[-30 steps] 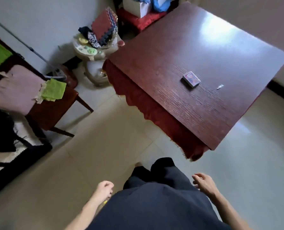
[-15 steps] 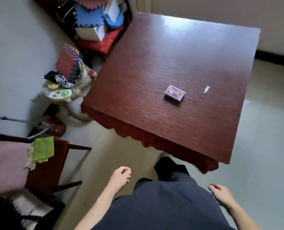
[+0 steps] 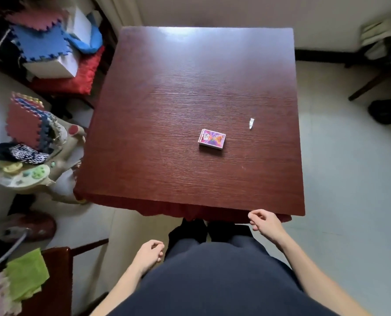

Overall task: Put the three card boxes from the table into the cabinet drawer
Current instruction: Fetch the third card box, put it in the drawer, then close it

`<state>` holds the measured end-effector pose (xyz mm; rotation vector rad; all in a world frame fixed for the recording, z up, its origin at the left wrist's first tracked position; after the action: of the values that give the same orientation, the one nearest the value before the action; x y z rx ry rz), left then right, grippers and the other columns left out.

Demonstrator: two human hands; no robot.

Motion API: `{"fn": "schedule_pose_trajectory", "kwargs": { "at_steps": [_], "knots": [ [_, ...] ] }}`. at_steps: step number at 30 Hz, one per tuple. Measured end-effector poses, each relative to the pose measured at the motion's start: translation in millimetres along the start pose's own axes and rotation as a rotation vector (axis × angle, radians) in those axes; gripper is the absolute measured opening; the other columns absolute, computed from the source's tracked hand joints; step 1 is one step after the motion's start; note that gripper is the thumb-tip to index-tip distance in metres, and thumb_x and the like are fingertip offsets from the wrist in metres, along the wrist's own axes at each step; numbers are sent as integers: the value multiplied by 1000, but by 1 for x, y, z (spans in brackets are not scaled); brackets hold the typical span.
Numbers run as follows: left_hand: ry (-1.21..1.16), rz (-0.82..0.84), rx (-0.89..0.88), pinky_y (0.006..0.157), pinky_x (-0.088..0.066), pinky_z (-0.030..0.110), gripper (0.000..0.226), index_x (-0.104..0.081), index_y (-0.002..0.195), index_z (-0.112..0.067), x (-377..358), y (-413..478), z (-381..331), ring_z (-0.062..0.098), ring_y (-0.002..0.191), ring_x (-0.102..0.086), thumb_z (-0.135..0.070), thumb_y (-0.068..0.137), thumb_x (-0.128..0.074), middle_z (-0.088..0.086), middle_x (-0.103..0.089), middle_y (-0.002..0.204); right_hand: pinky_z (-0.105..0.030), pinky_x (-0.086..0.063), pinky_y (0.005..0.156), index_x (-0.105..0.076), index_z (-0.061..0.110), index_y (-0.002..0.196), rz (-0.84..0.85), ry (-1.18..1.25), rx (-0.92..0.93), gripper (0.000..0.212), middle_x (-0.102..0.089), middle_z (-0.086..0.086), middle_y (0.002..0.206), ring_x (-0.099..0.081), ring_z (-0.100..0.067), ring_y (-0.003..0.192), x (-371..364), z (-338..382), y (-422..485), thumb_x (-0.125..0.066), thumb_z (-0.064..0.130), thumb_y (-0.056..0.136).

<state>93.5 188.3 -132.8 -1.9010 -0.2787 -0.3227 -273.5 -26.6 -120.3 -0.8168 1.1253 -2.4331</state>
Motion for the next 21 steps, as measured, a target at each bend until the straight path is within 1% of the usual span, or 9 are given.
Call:
{"fn": "schedule_pose_trajectory", "kwargs": {
  "at_steps": [2,3,6,9,10,13,15,18,21],
  "knots": [
    [24,12,-55,66,-45,28,12,-65,97,-7,10,14,-23,20,64,-54,-13,93,-55,7,-65,76,-17,-55,65,-74,30,91,-35,-6,31,9,-77,3,92,-74,-2,76,-1,26,-1,-66,34,90],
    [40,16,-85,65,-46,27,12,-65,97,-8,15,21,-35,19,65,-56,-14,93,-55,7,-66,78,-20,-58,68,-74,31,92,-49,-14,46,12,-77,4,92,-74,-2,75,-1,41,2,-65,38,88],
    [34,20,-153,47,-42,12,11,-64,96,-11,30,34,-69,14,59,-55,-15,94,-54,5,-66,79,-33,-58,82,-71,33,99,-94,-88,88,20,-74,7,92,-75,-11,75,-3,92,18,-65,46,85],
    [14,23,-186,44,-41,8,11,-63,97,-12,40,41,-87,10,61,-56,-14,95,-53,4,-66,82,-32,-49,83,-65,29,116,-129,-165,123,37,-69,8,94,-70,-17,86,-11,147,39,-66,49,85],
    [2,28,-186,44,-41,9,11,-63,97,-12,42,43,-89,10,60,-55,-13,95,-53,4,-66,81,-33,-48,86,-61,27,122,-144,-192,126,45,-68,6,97,-68,-20,94,-14,164,46,-65,50,84],
    [-21,30,-157,50,-41,15,11,-64,96,-12,51,50,-84,11,59,-53,-14,93,-53,3,-65,78,-45,-47,102,-48,25,136,-198,-266,96,66,-56,-9,130,-60,-33,119,-23,207,65,-62,58,82],
    [-30,21,-138,54,-42,16,11,-65,94,-14,58,52,-79,11,59,-55,-16,92,-54,2,-66,77,-50,-43,102,-40,26,140,-243,-302,78,74,-46,-12,138,-58,-39,122,-26,232,75,-61,63,80],
    [-55,9,-103,51,-42,13,11,-64,89,-16,66,52,-69,9,58,-54,-15,93,-54,2,-64,76,-53,-40,104,-29,30,149,-281,-363,79,86,-38,-13,145,-55,-44,125,-33,264,94,-60,68,79],
    [-73,-14,-53,50,-41,14,12,-64,94,-14,74,50,-53,11,60,-55,-16,94,-53,3,-65,79,-55,-37,106,-25,33,151,-288,-409,46,92,-31,-16,151,-47,-46,131,-41,280,113,-61,74,77]
  ]
}}
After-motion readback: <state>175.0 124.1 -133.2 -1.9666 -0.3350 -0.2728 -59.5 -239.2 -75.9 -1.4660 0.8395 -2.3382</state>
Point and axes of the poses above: each hand's wrist, its own y-axis towards the middle knuckle, its own x-axis out of the back of the hand, z = x × y, the point moved 9 cm from there along y, towards the middle knuckle
